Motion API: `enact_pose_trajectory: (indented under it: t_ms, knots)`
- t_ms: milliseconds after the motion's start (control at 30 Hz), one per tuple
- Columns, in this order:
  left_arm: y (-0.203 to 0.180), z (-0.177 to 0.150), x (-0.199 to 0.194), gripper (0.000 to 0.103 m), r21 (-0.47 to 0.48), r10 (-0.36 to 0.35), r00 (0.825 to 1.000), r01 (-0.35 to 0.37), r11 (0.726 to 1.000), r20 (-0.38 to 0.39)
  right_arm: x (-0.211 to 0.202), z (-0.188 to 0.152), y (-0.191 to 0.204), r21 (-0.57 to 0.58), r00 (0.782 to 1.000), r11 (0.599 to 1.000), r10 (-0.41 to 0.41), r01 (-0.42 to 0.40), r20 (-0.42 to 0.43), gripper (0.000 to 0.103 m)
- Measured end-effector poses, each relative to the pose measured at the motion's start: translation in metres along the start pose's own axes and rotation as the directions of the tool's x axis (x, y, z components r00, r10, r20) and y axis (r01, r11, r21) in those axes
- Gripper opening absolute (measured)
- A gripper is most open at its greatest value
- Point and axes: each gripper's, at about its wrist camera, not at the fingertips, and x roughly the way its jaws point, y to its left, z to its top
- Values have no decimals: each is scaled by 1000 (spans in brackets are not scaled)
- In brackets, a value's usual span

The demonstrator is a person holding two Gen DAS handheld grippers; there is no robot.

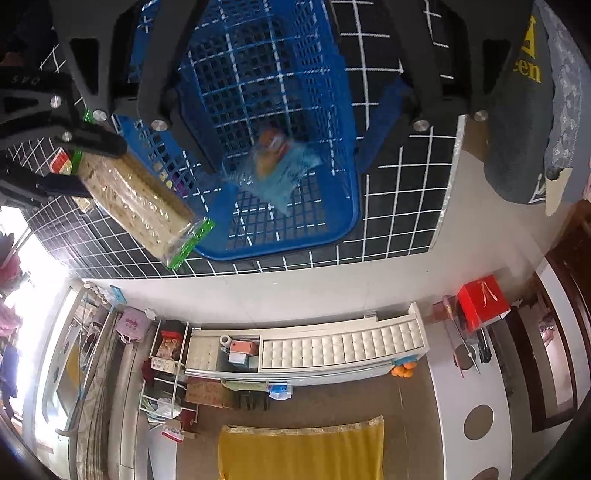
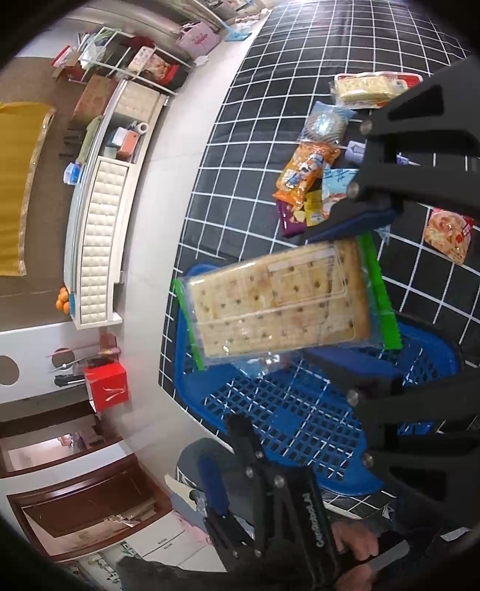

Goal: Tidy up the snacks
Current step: 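Lower the green-edged cracker pack into the blue basket and open the right tool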

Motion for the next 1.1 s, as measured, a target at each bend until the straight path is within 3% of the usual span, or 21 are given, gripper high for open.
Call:
enact_pose_trajectory:
  t_ms: [500, 833, 1000, 1100]
  knots:
    - [38, -24, -34, 75, -51, 17, 1000, -16, 999, 23, -10, 11, 43, -52, 1000, 999, -1, 1, 2, 60]
    - [73, -42, -33, 75, -148, 4, 1000, -2, 989, 13, 28, 18, 70, -81, 998, 997, 3, -8, -64, 60]
    - [77, -50, -28, 75, -172, -6, 1000, 5, 985, -8, 53, 21, 81, -102, 990, 995, 9, -24, -142, 61]
    - [75, -51, -28, 75, -172, -9, 1000, 6, 985, -16, 55, 18, 90, -164, 985, 986, -37, 9, -168, 64]
